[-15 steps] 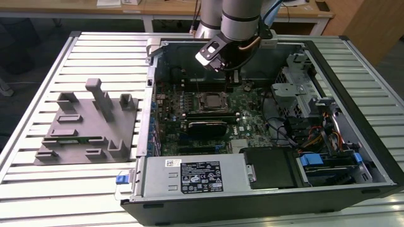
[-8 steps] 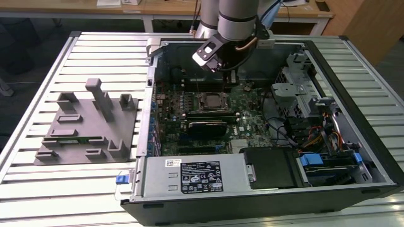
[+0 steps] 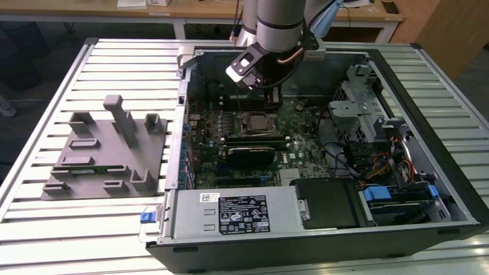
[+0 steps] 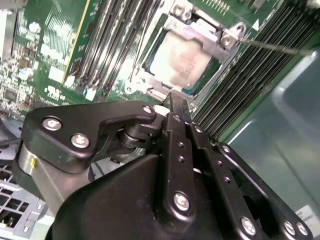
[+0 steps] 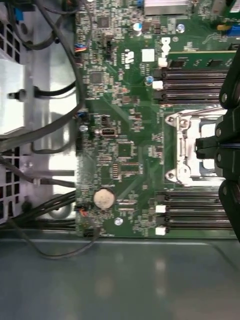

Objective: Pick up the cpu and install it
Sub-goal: 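Close the cpu cover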

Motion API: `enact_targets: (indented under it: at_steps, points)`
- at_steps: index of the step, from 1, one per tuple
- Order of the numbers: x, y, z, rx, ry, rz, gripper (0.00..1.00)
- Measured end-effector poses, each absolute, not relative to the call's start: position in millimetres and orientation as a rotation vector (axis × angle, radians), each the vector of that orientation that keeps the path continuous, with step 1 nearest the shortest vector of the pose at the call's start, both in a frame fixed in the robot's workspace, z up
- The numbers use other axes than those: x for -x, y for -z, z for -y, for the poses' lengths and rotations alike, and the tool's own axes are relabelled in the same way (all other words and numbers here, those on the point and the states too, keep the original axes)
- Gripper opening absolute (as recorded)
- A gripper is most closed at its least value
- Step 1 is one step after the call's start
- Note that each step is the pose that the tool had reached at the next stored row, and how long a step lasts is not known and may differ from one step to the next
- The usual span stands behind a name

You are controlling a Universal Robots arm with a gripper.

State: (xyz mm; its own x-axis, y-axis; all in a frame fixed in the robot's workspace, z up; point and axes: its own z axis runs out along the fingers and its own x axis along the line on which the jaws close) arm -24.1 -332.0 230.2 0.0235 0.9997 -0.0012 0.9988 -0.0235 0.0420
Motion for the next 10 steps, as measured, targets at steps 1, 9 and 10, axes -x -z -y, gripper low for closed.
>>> enact_targets:
  at_steps: [1, 9, 10]
  points:
    - [26.3, -229.6, 332.1, -2.225, -0.044, -2.173, 0.11]
    - [38.8, -224.7, 333.5, -2.228, -0.044, -2.17, 0.11]
    - [39.3, -224.5, 333.6, -2.229, -0.044, -2.17, 0.11]
